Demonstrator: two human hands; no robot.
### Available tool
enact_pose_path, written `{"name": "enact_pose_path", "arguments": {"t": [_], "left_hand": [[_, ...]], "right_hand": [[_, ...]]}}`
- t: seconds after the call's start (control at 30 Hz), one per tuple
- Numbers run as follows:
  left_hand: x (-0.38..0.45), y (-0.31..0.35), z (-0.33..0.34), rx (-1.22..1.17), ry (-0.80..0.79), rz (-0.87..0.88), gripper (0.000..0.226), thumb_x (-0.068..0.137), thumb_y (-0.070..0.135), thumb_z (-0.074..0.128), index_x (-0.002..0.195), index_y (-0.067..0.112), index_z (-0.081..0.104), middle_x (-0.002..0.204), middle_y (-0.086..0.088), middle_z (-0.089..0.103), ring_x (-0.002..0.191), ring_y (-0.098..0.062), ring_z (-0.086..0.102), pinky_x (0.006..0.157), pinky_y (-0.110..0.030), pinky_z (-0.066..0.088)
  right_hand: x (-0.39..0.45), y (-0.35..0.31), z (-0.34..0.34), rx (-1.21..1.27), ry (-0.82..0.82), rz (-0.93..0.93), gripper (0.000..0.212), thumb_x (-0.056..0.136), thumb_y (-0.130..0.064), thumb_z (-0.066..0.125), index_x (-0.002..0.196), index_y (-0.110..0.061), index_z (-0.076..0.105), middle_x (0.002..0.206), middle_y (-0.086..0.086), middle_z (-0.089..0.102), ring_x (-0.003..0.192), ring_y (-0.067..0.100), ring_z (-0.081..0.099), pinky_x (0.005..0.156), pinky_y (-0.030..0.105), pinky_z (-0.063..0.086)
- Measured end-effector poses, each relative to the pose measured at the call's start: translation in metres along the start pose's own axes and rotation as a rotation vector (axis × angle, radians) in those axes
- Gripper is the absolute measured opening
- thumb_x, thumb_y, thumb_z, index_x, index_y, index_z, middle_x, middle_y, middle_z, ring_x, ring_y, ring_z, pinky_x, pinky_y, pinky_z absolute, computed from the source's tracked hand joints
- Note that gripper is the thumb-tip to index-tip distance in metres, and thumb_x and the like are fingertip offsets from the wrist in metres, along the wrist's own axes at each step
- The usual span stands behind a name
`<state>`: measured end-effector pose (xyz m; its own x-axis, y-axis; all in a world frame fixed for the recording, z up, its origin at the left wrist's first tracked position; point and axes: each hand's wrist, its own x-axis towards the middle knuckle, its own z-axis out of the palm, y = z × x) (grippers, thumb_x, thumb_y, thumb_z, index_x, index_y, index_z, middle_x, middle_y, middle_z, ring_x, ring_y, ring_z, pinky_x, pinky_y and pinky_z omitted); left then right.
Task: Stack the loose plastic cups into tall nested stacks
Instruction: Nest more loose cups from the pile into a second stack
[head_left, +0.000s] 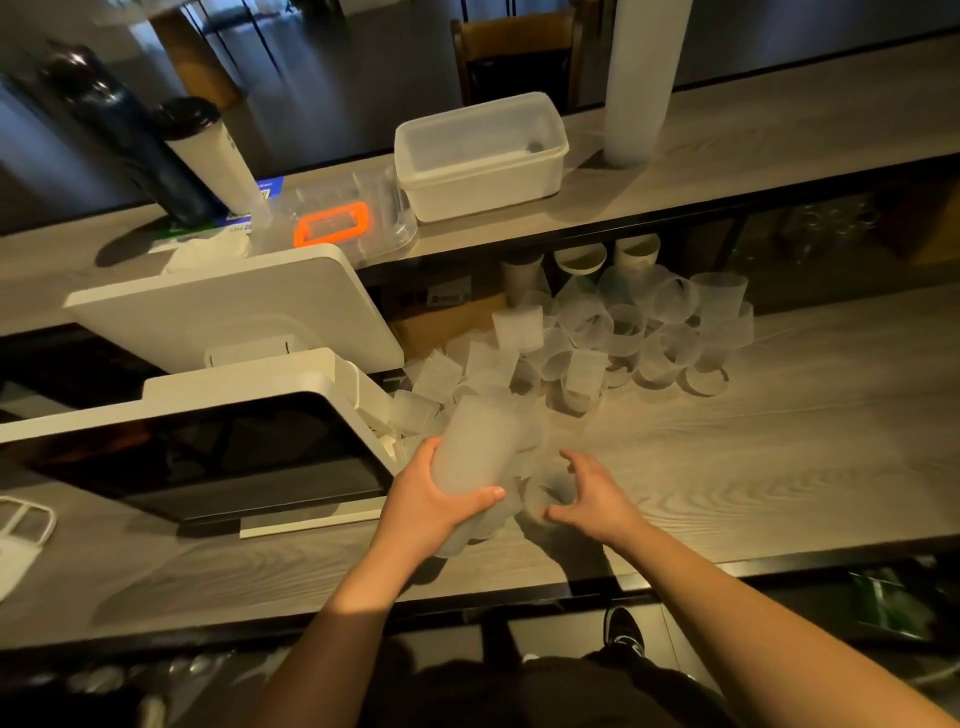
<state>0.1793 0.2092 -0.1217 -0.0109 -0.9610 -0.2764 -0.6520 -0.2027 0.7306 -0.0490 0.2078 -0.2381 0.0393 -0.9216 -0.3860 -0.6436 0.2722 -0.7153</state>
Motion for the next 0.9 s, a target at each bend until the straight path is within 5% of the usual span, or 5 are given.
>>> {"name": "enact_pose_path", "arguments": {"t": [0.23, 0.37, 0.47, 0.7, 0.9], "left_hand": [[-0.005, 0.007, 0.006, -0.014, -0.015, 0.0, 0.075, 0.061, 0.05, 0.089, 0.119, 0.036, 0.043, 0.11, 0.017, 0.054, 0.099, -0.004, 0.055, 0.083, -0.036, 0.055], [-0.004, 0.018, 0.012, 0.009, -0.05, 0.012, 0.085, 0.048, 0.067, 0.079, 0.118, 0.037, 0.043, 0.107, 0.018, 0.054, 0.097, -0.004, 0.055, 0.082, -0.037, 0.055], [-0.002, 0.024, 0.017, 0.02, -0.071, 0.035, 0.082, 0.059, 0.056, 0.085, 0.125, 0.033, 0.043, 0.112, 0.013, 0.054, 0.102, -0.01, 0.055, 0.081, -0.034, 0.053], [0.003, 0.035, 0.027, 0.04, -0.122, 0.074, 0.085, 0.063, 0.052, 0.087, 0.132, 0.03, 0.044, 0.113, 0.012, 0.054, 0.102, -0.011, 0.054, 0.078, -0.031, 0.049], [0.004, 0.041, 0.032, 0.102, -0.177, 0.11, 0.09, 0.061, 0.056, 0.086, 0.136, 0.032, 0.041, 0.115, 0.014, 0.052, 0.103, -0.009, 0.053, 0.074, -0.026, 0.046]], "right_hand": [[0.0, 0.017, -0.026, 0.03, 0.127, 0.11, 0.088, 0.076, -0.031, 0.082, 0.149, -0.012, 0.036, 0.142, 0.011, 0.045, 0.13, 0.026, 0.048, 0.107, 0.043, 0.045], [-0.003, 0.03, -0.054, 0.11, 0.235, 0.195, 0.088, 0.078, -0.031, 0.082, 0.15, -0.013, 0.035, 0.144, 0.014, 0.044, 0.129, 0.03, 0.048, 0.105, 0.045, 0.047], [-0.007, 0.031, -0.075, 0.204, 0.311, 0.223, 0.087, 0.079, -0.031, 0.082, 0.15, -0.015, 0.035, 0.142, 0.015, 0.046, 0.126, 0.03, 0.05, 0.103, 0.043, 0.049], [-0.025, -0.007, -0.11, 0.543, 0.426, 0.091, 0.068, 0.086, -0.032, 0.075, 0.146, -0.021, 0.043, 0.135, 0.007, 0.047, 0.117, 0.02, 0.05, 0.092, 0.032, 0.044], [-0.042, -0.041, -0.12, 0.678, 0.319, -0.062, 0.074, 0.072, -0.058, 0.073, 0.138, -0.033, 0.052, 0.135, -0.002, 0.055, 0.122, 0.019, 0.055, 0.105, 0.048, 0.047]]}}
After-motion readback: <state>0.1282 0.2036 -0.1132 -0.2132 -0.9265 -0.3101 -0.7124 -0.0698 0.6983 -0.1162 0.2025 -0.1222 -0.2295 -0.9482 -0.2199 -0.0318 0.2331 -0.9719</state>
